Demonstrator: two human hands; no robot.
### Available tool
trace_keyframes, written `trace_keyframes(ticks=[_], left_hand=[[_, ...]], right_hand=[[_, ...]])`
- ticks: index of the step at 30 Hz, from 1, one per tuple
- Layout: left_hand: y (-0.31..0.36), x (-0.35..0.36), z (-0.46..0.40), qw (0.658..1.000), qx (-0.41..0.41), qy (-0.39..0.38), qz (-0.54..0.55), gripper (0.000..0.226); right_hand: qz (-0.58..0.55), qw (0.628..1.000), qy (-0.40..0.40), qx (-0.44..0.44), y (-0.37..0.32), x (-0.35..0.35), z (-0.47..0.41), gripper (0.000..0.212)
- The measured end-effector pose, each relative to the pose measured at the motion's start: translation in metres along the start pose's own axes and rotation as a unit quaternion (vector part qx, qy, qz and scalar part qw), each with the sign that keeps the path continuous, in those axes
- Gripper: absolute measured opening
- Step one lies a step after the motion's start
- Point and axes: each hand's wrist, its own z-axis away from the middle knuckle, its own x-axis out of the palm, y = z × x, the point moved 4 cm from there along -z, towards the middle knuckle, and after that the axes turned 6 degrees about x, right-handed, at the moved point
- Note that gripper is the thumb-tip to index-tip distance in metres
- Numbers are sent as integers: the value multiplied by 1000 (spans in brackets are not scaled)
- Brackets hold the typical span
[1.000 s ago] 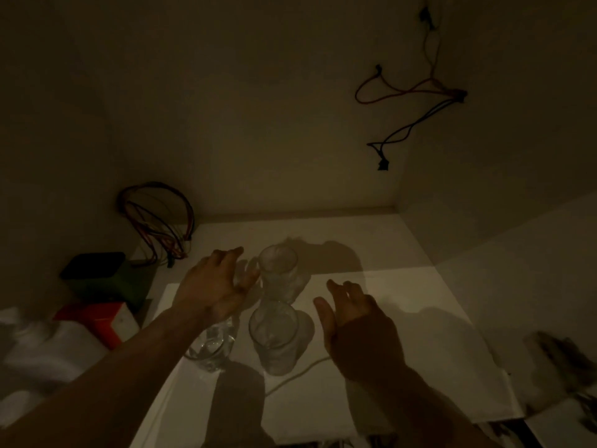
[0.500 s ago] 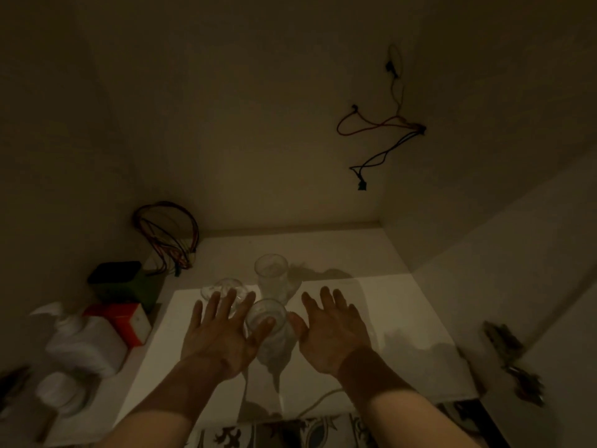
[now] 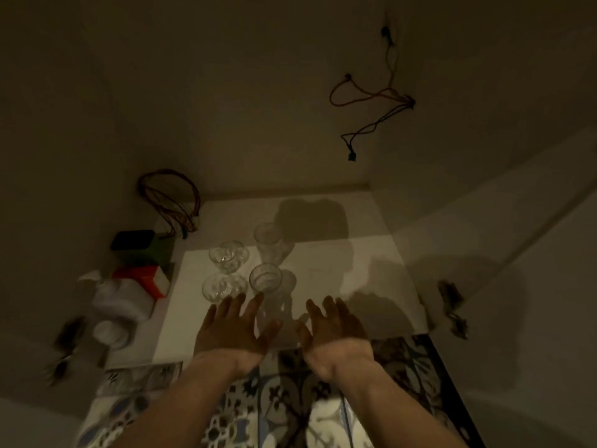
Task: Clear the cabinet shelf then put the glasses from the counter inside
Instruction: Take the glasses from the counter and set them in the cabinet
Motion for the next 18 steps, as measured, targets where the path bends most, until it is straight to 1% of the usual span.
trace_keyframes(ticks=[3,6,10,12,18], left_hand=[[17,-33,53,998,4,-61,8,78],[40,-86,114,997,18,-79,20,80],[65,-149,180,994,34,-105,26,74],[75,-172,206,992,38,-112,38,72],[100,-209,274,994,13,-87,57,72]], right_hand=[[15,998,-53,18,-3,-34,63,62],[-10,998,-58,22,-10,-75,132,63],[-33,996,-83,30,-21,-122,207,68],[-40,996,-73,30,-25,-142,237,68],[-36,998,-54,21,-18,-182,306,68]])
